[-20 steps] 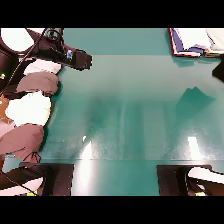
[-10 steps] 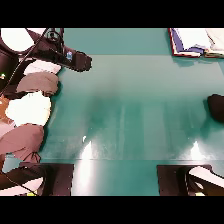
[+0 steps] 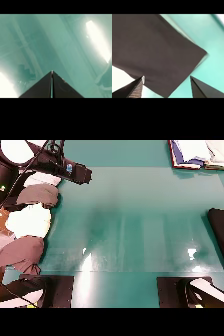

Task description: Fold the shirts.

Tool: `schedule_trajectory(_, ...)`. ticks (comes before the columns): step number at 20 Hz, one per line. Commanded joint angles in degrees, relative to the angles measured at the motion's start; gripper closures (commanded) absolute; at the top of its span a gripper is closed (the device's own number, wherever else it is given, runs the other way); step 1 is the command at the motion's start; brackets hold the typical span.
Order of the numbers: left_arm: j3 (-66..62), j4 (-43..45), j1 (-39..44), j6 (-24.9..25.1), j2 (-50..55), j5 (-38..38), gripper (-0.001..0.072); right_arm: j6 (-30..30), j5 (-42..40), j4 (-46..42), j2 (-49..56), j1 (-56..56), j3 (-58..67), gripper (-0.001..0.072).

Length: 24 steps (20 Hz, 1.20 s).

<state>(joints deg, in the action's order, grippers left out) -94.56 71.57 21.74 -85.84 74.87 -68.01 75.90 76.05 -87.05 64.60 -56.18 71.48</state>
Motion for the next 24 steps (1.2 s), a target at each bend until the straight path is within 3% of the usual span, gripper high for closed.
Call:
schedule_trajectory(1, 0.0, 0.0, 0.0, 0.39, 0.0, 0.0, 0.0683, 1.66, 0.5, 4.35, -0.37, 0.74, 4.85, 0.0059)
schedule_trajectory(8, -0.02, 0.28, 0.0, 0.39, 0.0, 1.44, 0.0683, 1.66, 2.16, 29.7, -0.37, 21.46, 10.43, 0.0061)
schedule_trajectory(12, -0.02, 0.02, 0.0, 0.76, -0.02, 1.57, 0.0683, 1.62, 1.95, 29.88, -0.35, 40.7, 10.43, 0.0081)
schedule_trajectory(13, -0.02, 0.0, 0.0, 0.76, -0.02, 1.57, 0.0683, 1.62, 1.57, 29.9, -0.35, 44.94, 10.43, 0.0164)
schedule_trajectory(15, -0.02, 0.0, 0.0, 0.76, -0.02, 1.57, 0.0683, 1.62, 0.81, 29.9, -0.35, 51.65, 10.43, 0.0425)
schedule_trajectory(16, -0.02, 0.0, 0.0, 0.74, -0.02, 1.57, 0.0683, 1.62, 0.55, 29.9, -0.35, 54.66, 10.43, 0.0591)
schedule_trajectory(17, -0.02, 0.0, 0.0, 0.74, -0.02, 1.57, 0.0683, 1.62, 0.55, 29.9, -0.35, 57.18, 10.43, 0.0692)
schedule_trajectory(24, -0.02, 0.0, 0.0, 0.76, -0.02, 1.57, 0.0683, 1.64, 0.87, 29.99, -0.37, 62.93, 10.43, 0.0691)
